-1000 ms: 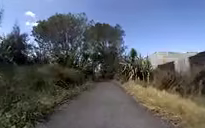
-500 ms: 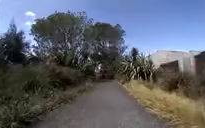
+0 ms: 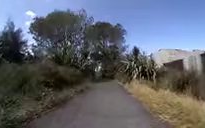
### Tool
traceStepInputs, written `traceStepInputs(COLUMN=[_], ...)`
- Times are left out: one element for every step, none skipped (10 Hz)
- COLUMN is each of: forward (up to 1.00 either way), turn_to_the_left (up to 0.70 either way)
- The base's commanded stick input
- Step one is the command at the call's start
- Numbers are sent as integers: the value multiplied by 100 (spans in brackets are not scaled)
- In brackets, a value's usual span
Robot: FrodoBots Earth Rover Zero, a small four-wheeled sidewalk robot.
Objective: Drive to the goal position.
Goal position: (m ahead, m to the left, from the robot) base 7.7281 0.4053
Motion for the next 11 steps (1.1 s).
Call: traceStepInputs(forward=[70, 70, 70, 70, 70, 70, 70, 70, 70, 70, 70], turn_to_the_left=[0, 0, 0, 0, 0, 0, 0, 0, 0, 0, 0])
